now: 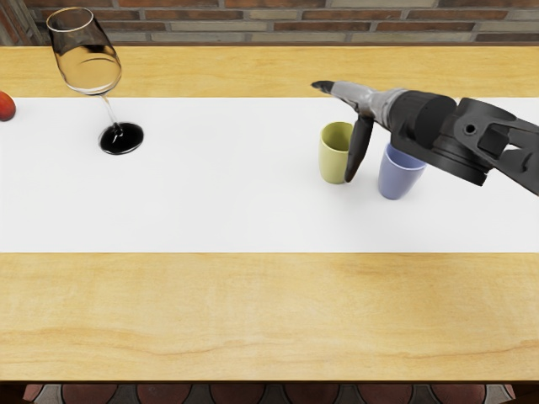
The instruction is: Pick up cup and place in cup with right hand
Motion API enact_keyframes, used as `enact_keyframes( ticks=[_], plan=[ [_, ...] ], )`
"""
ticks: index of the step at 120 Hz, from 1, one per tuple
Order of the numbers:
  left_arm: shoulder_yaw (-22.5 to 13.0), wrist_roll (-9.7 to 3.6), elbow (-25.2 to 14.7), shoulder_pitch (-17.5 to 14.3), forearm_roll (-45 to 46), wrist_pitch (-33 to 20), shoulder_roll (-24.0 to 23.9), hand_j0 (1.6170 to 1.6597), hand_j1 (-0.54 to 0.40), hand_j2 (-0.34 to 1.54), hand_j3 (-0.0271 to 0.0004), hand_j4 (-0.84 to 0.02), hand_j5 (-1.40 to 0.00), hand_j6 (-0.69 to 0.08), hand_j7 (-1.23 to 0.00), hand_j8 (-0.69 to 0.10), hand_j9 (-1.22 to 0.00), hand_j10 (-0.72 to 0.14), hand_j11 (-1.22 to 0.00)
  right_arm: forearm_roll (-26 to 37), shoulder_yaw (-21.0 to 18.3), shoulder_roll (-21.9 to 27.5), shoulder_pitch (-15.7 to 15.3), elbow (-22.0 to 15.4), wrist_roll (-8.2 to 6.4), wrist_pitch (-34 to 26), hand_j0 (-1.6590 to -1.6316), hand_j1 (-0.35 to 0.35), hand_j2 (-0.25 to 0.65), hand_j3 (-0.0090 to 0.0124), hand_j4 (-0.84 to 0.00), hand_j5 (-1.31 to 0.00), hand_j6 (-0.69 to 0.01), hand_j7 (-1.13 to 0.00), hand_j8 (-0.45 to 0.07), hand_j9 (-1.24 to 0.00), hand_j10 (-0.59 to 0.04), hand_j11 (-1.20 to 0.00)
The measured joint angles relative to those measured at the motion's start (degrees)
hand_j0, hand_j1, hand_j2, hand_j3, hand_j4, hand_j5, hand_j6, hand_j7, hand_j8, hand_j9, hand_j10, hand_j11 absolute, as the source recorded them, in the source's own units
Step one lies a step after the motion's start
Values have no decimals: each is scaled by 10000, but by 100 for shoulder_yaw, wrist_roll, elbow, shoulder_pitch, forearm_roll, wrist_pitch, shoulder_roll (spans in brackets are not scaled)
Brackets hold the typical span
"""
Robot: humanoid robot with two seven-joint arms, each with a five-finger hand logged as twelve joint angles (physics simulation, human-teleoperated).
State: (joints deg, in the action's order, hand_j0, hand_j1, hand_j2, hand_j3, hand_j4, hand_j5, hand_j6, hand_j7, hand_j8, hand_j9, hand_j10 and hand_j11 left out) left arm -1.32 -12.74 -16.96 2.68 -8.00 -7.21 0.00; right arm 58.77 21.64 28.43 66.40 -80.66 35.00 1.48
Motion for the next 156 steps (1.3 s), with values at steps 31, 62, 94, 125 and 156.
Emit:
enact_keyframes(
  ticks=[31,62,94,125,156],
  plan=[
    [0,0,0,-1,0,0,0,16581,3489,-1,0,1,0,2,0,2,0,2,0,32,-30,-187,-136,469,0,-396,-16581,-2896,-86,0,-528,-659,-541,-655,-532,-658,-522,-657],
    [0,0,0,-2,0,0,0,16581,3489,-1,0,1,0,2,0,2,0,2,0,7,-41,-668,-4,1391,0,-401,-16581,-2673,-122,0,-714,-902,-728,-898,-719,-901,-709,-900],
    [0,0,0,-1,0,0,0,16581,3489,-1,0,1,0,2,0,2,0,2,0,-2,-132,-1310,185,2262,0,-331,-16581,-2610,-134,0,-765,-969,-779,-965,-769,-967,-760,-967],
    [0,0,0,-2,0,0,0,16581,3489,-1,0,1,0,1,0,2,0,2,0,-38,-237,-1524,191,2641,0,-255,-16581,-2159,-209,0,-1140,-1457,-1154,-1454,-1145,-1456,-1135,-1455],
    [0,0,0,0,0,0,0,16581,3489,-1,0,1,0,2,0,2,0,2,0,-342,-301,-1491,322,2675,0,323,-16581,-1296,-353,0,-1859,-2391,-1872,-2388,-1863,-2390,-1853,-2390]
  ],
)
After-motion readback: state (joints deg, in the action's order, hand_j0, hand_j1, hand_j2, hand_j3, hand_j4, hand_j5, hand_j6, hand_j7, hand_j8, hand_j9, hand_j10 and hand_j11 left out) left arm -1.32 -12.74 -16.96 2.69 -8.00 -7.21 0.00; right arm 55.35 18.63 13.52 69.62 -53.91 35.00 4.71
